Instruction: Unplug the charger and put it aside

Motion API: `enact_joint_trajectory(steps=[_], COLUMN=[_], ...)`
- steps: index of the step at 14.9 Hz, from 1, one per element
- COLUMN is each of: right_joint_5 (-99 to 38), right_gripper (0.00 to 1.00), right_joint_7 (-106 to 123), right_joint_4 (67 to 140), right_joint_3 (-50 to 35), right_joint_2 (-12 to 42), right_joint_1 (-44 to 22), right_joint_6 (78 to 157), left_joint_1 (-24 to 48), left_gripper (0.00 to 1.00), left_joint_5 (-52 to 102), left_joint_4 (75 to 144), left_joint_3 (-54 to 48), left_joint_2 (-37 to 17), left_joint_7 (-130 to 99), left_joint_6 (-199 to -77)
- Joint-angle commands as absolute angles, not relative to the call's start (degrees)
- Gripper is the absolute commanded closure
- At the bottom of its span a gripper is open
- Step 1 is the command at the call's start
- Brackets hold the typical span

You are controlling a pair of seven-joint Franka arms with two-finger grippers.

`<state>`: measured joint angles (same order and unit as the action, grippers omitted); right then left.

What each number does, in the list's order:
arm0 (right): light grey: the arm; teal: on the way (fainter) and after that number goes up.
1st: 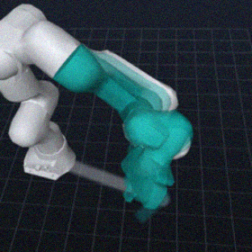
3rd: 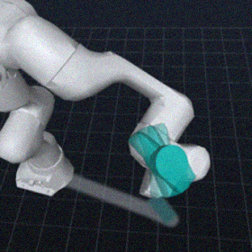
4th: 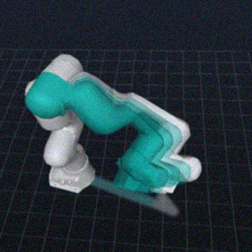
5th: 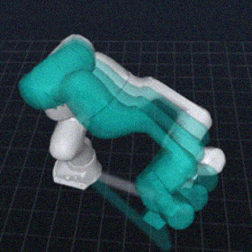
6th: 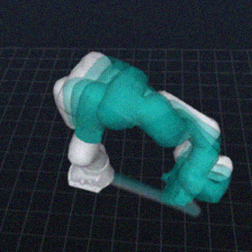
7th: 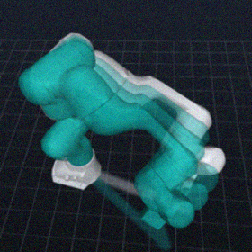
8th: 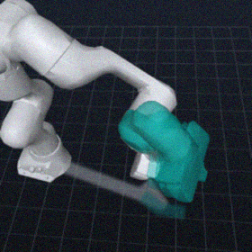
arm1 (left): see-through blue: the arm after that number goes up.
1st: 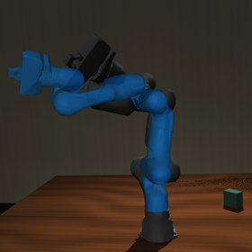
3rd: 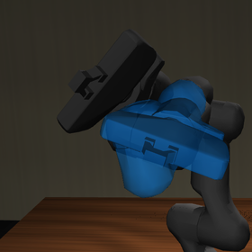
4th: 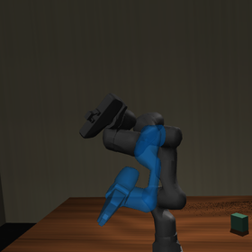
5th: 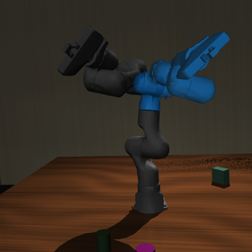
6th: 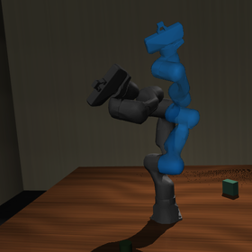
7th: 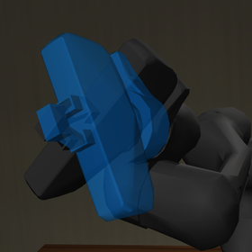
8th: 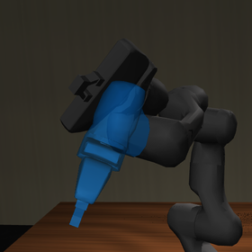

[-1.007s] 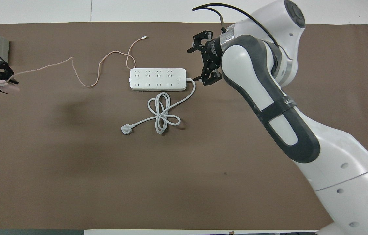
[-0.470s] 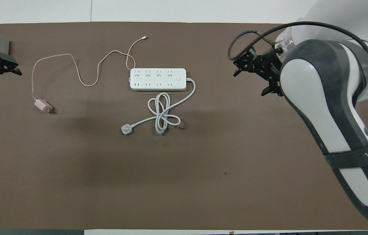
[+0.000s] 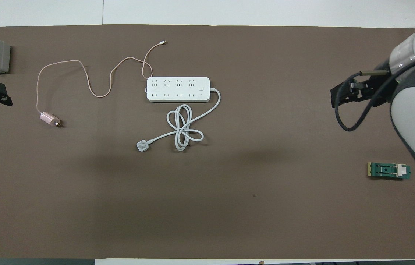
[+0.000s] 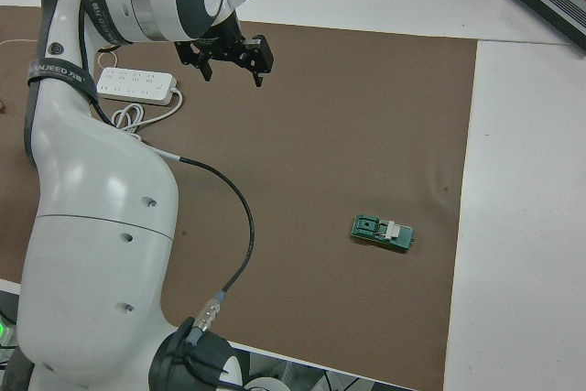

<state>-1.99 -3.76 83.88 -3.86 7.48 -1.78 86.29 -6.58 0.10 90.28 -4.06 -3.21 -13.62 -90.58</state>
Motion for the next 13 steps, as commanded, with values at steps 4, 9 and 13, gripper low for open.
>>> enact_joint_trajectory(steps=[4, 9, 13], right_joint_5=[0.97, 3.24, 3.60], right_gripper=[0.00, 0.00, 0.00], right_joint_7=[1.76, 1.41, 0.44], right_joint_4=[98.95, 99.23, 98.09], right_joint_3=[-4.48, -4.66, -4.83], right_joint_2=[-5.52, -5.98, -5.54], right_joint_1=[1.76, 2.20, 1.76], right_joint_6=[85.60, 86.31, 87.71], left_joint_1=[-4.76, 3.51, 3.34], left_gripper=[0.00, 0.00, 0.00], left_joint_5=[0.09, 0.18, 0.35], left_joint_4=[90.97, 90.79, 91.14], left_joint_3=[-2.82, 4.66, 4.57], left_joint_2=[0.00, 0.18, 0.26], left_joint_7=[-0.53, -0.35, -0.35], left_joint_6=[-86.13, -85.69, -86.39])
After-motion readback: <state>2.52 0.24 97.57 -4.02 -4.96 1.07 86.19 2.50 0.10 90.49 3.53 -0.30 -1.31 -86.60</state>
